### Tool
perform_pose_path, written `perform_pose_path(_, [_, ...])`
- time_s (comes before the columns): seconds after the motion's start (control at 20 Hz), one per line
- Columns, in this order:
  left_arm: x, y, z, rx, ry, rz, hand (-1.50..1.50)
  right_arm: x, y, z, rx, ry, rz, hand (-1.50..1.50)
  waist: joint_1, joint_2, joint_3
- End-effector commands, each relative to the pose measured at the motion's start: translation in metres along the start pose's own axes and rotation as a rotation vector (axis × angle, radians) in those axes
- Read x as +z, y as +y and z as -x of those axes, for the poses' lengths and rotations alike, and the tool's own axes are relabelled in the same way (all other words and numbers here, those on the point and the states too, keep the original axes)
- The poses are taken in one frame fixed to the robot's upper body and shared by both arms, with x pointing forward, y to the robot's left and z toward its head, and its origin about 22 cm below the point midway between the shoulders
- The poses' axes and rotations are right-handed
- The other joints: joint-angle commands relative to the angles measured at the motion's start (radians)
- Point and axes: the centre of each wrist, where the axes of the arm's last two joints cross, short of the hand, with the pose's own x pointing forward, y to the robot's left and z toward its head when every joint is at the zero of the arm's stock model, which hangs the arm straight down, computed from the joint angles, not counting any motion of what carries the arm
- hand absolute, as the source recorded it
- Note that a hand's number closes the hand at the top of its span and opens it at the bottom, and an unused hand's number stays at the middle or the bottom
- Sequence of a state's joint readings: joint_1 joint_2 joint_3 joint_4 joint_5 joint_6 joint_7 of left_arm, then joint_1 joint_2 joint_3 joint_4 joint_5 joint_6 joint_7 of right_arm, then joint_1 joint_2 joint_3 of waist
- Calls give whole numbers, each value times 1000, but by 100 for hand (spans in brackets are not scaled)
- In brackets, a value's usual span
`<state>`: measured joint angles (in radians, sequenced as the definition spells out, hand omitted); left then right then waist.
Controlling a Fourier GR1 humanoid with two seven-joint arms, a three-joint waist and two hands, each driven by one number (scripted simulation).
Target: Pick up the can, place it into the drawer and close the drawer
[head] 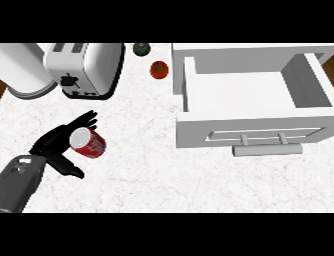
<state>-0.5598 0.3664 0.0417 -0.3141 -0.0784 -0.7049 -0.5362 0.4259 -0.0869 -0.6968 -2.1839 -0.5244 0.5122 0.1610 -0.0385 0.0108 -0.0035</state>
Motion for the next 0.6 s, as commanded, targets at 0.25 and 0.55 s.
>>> perform_pose_path(0.25, [-1,-10,17,167,-60,90,-150,6,1,0,1,14,5,-150,0,0,0])
perform_pose_path(0.55, [-34,-12,-15,194,-36,210,150,2,0,-1,-22,21,-8,-150,-1,-1,1])
